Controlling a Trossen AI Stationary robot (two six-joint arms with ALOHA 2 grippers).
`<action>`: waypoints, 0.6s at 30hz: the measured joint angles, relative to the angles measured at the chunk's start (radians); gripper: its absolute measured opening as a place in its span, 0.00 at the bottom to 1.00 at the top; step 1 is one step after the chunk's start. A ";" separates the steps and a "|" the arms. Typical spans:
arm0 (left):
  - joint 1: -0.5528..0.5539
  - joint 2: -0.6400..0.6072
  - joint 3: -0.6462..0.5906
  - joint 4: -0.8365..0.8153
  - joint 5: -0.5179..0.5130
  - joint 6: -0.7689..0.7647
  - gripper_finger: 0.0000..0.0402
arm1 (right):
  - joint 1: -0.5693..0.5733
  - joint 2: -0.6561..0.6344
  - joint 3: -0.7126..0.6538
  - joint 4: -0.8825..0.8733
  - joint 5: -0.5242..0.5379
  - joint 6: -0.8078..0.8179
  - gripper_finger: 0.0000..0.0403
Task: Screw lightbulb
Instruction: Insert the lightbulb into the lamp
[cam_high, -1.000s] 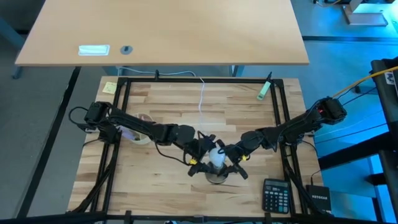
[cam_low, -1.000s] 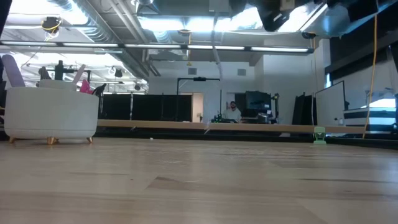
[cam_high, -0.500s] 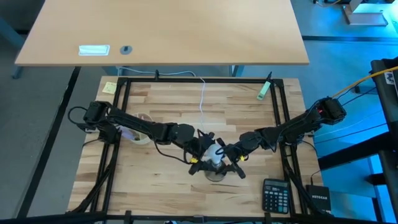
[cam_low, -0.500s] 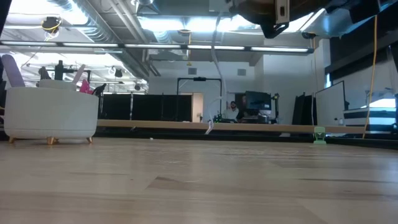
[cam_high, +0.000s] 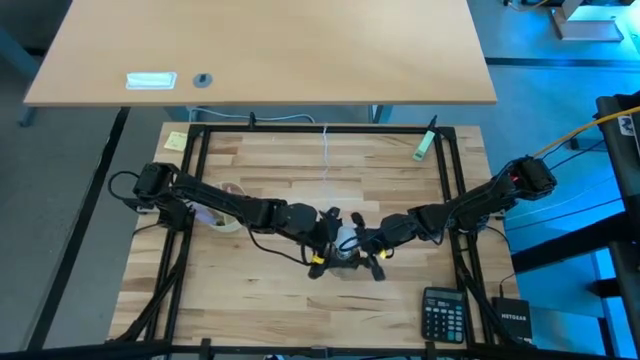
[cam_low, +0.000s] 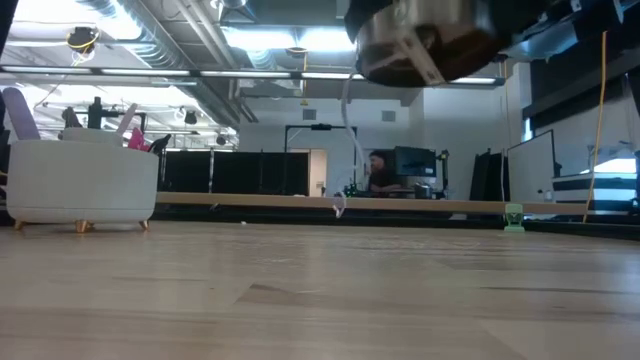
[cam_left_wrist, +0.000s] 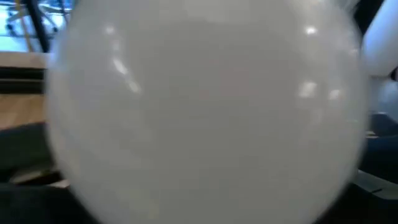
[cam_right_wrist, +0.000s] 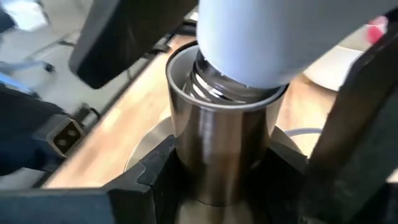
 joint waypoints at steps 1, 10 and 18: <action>0.000 0.000 0.000 -0.010 -0.012 0.003 0.77 | 0.000 0.000 0.000 -0.009 0.012 -0.008 0.45; -0.011 0.000 0.000 -0.066 -0.101 0.061 0.77 | 0.000 0.043 -0.001 -0.017 0.091 -0.039 0.45; -0.014 0.005 -0.014 -0.080 -0.147 0.033 0.77 | 0.000 0.134 -0.002 0.073 0.092 -0.046 0.46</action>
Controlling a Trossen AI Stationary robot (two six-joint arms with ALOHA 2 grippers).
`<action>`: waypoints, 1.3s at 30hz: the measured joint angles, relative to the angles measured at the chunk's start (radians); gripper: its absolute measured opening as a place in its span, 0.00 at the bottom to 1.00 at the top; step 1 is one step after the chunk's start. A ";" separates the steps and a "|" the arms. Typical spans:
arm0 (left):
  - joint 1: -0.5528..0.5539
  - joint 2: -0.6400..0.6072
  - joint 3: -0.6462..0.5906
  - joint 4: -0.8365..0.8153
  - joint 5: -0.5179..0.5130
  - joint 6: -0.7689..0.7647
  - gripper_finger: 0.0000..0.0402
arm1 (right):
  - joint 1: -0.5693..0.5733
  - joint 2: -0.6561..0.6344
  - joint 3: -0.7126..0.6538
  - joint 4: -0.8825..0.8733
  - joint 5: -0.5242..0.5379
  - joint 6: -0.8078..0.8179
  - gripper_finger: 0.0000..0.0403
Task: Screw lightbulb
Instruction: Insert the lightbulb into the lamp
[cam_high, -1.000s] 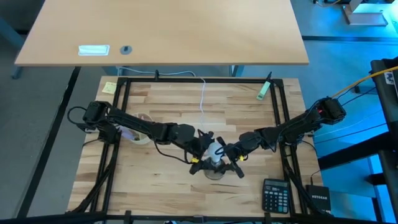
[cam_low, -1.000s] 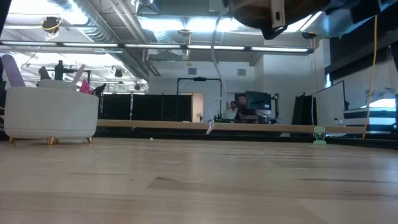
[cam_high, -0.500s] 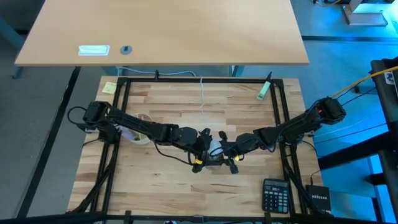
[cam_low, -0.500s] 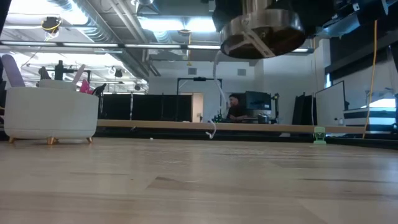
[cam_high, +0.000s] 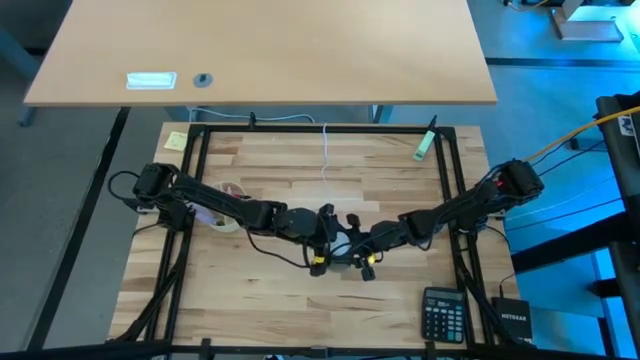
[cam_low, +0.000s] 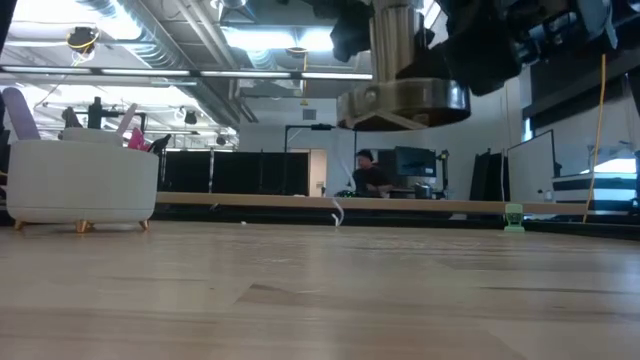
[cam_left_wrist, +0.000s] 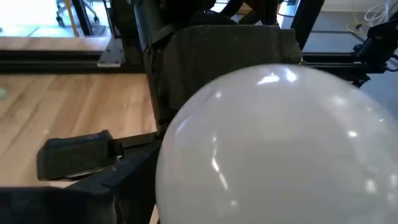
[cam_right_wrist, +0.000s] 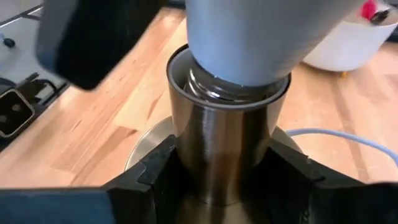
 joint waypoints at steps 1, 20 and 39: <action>0.000 0.002 -0.004 0.002 -0.001 -0.012 0.77 | 0.000 0.008 -0.001 0.003 -0.001 -0.001 0.46; -0.006 0.002 -0.009 0.002 0.001 -0.082 0.77 | 0.000 0.029 0.000 0.002 0.027 -0.010 0.45; 0.000 0.002 0.037 -0.089 0.016 -0.093 0.84 | 0.000 0.029 0.000 -0.003 0.028 -0.012 0.45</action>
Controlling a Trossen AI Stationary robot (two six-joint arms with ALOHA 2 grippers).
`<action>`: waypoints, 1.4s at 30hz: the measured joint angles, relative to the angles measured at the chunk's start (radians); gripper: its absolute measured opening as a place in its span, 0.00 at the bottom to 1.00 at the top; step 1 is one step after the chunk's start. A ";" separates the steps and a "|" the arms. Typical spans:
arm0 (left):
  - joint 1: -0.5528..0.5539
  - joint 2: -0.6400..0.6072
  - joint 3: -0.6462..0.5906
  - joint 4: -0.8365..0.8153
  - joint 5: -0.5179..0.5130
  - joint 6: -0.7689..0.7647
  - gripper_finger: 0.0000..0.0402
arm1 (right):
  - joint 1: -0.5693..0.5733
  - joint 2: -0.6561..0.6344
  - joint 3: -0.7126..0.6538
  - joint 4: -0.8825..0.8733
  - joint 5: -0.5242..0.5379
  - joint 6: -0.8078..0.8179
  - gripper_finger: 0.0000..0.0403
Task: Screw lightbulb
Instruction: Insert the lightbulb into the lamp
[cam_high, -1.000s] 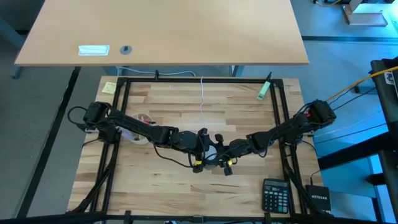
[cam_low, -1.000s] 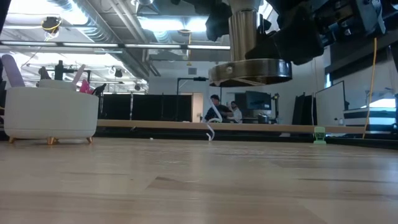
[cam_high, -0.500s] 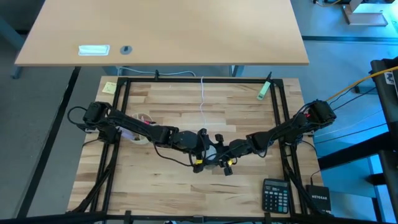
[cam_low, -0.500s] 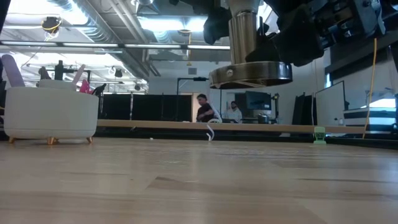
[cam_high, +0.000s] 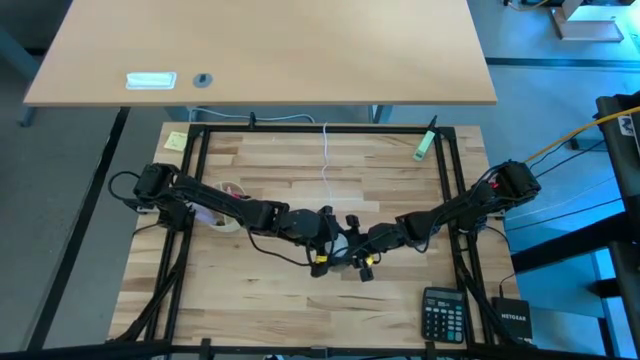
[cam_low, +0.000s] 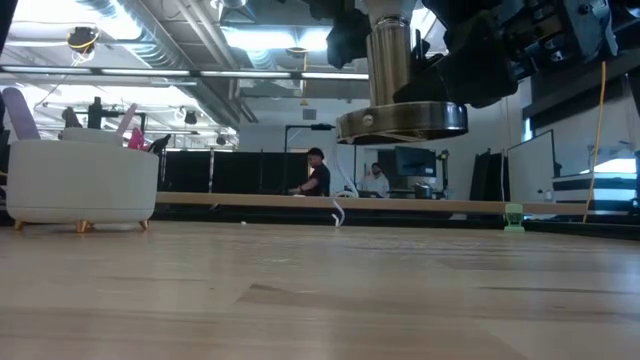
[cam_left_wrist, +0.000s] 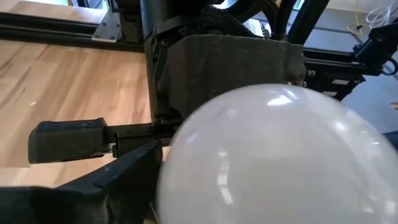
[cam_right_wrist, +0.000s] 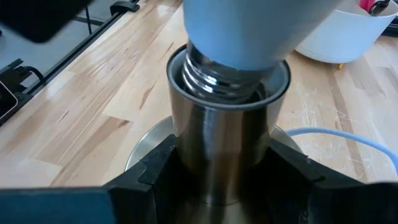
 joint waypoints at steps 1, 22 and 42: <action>0.000 0.000 0.001 -0.001 0.003 0.003 0.86 | 0.000 0.000 0.000 0.000 0.004 0.000 0.45; -0.039 -0.007 0.142 -0.243 -0.088 0.102 0.89 | 0.000 0.000 0.000 -0.018 -0.011 -0.004 0.45; -0.028 -0.007 0.488 -0.708 -0.088 0.080 0.89 | 0.000 0.000 0.001 -0.050 -0.001 0.022 0.45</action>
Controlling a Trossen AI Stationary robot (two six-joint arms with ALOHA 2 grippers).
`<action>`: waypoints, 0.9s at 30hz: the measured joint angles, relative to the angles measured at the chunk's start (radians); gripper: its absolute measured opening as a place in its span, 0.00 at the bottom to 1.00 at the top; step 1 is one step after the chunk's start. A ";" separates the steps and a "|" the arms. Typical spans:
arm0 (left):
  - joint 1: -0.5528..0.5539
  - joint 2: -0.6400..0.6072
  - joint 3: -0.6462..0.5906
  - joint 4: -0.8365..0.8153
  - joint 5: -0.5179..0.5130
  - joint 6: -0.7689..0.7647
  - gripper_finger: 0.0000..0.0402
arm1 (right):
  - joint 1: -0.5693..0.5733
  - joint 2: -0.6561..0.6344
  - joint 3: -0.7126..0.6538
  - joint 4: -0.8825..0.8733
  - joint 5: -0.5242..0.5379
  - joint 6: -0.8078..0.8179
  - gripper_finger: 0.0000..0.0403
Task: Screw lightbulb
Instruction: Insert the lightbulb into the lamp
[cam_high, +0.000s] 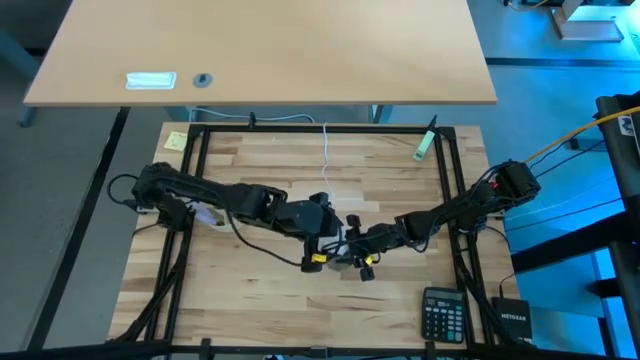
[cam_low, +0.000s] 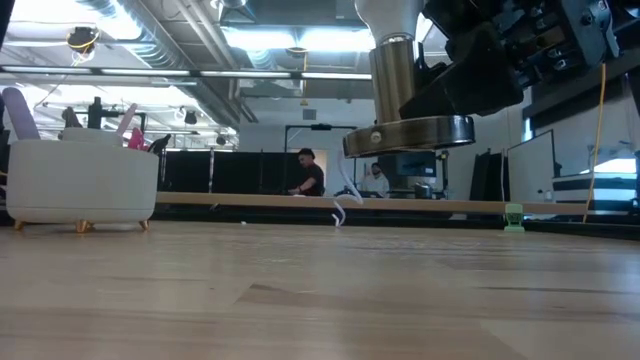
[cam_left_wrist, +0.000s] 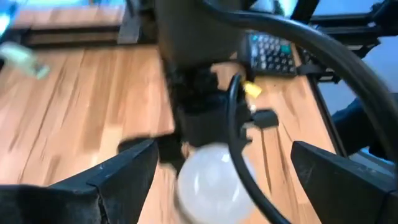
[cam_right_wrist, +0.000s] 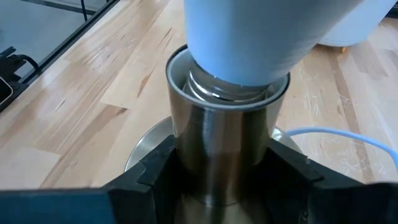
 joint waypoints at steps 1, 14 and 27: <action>0.004 0.000 0.026 -0.049 0.000 -0.018 0.89 | 0.000 0.000 0.000 0.000 0.000 0.000 0.45; 0.018 0.053 0.119 -0.361 -0.002 -0.055 0.89 | -0.002 0.034 0.001 0.032 0.075 -0.030 0.45; 0.018 0.056 0.118 -0.431 -0.003 -0.123 0.89 | -0.062 0.249 0.001 0.377 0.068 -0.079 0.45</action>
